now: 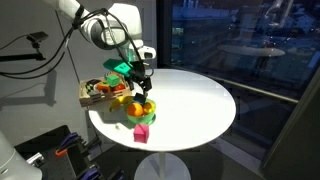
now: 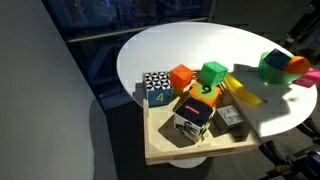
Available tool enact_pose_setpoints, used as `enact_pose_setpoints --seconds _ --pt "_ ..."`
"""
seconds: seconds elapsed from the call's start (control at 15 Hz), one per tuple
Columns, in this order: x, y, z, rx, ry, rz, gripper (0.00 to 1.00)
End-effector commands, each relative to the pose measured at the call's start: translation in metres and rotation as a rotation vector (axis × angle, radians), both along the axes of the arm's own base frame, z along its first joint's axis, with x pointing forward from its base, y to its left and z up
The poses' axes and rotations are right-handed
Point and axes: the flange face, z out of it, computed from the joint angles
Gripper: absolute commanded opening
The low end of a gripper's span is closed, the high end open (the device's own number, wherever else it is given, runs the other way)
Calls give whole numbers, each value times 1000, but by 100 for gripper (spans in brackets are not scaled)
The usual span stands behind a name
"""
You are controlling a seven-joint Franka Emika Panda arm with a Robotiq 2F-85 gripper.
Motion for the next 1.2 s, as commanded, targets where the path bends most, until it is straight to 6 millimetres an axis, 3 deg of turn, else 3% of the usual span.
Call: enact_pose_setpoints --seconds 0.0,0.47,1.13 --pt "-3 -14 13 2 12 -45 100" --pt "-11 -44 17 -5 78 -113 100" --pt "-17 -103 9 -51 94 -100 100"
